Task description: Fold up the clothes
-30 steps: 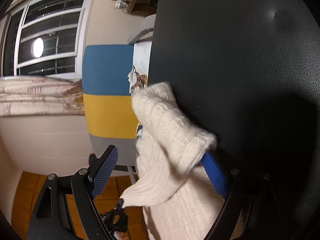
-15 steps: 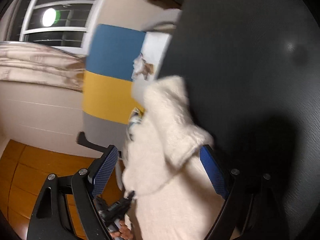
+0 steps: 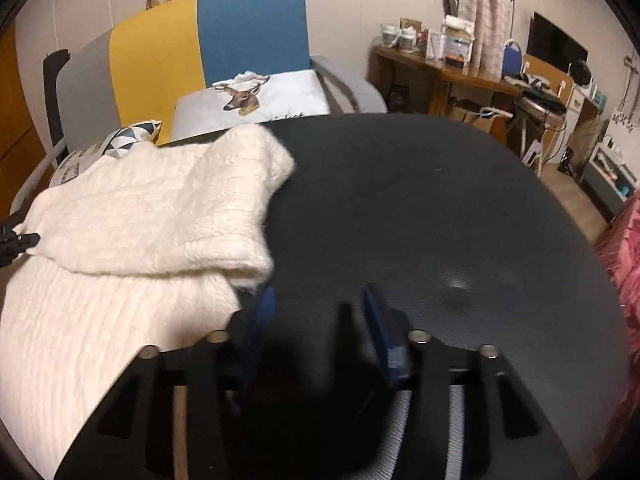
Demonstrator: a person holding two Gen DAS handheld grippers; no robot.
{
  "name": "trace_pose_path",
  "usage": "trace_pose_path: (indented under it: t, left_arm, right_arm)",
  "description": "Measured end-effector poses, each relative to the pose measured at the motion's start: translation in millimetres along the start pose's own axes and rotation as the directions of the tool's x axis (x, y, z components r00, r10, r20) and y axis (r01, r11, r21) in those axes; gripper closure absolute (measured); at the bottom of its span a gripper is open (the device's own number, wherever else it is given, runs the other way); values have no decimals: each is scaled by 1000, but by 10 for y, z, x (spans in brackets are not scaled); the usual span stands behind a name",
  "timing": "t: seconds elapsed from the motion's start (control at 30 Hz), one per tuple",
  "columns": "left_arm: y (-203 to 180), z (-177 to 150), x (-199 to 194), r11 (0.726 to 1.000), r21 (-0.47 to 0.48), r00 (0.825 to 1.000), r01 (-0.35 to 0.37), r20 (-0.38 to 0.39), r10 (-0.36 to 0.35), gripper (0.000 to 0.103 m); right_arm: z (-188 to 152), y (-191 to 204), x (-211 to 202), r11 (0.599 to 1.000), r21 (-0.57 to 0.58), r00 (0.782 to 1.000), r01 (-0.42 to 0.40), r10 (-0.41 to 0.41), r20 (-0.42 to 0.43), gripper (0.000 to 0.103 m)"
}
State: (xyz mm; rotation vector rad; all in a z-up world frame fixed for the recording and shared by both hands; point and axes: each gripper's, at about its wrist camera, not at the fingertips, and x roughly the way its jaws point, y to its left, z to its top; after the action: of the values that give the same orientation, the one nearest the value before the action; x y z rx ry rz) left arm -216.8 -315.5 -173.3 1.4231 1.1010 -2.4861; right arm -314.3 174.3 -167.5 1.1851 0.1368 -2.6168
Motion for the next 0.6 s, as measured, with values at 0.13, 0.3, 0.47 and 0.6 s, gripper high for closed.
trace_pose_path:
  t: [0.13,0.3,0.47,0.6]
  left_arm:
    - [74,9,-4,999,-18,999,41,-7,-41,96]
    - [70,1,-3,999,2,999,49,-2,-49,96]
    - [-23,-32,-50,998,67,999,-9,35,7,97]
    - [-107,-132,-110,989,140,998,-45,55,37,98]
  right_arm:
    - [7,110,88,999,-33,1000,-14,15,1,58]
    - [119,196,155,999,-37,999,-36,37,19,58]
    - [203,344,237,997,-72,1000,-16,18,15,90]
    - [160,514,-1,990,-136,996,40,-28,88,92]
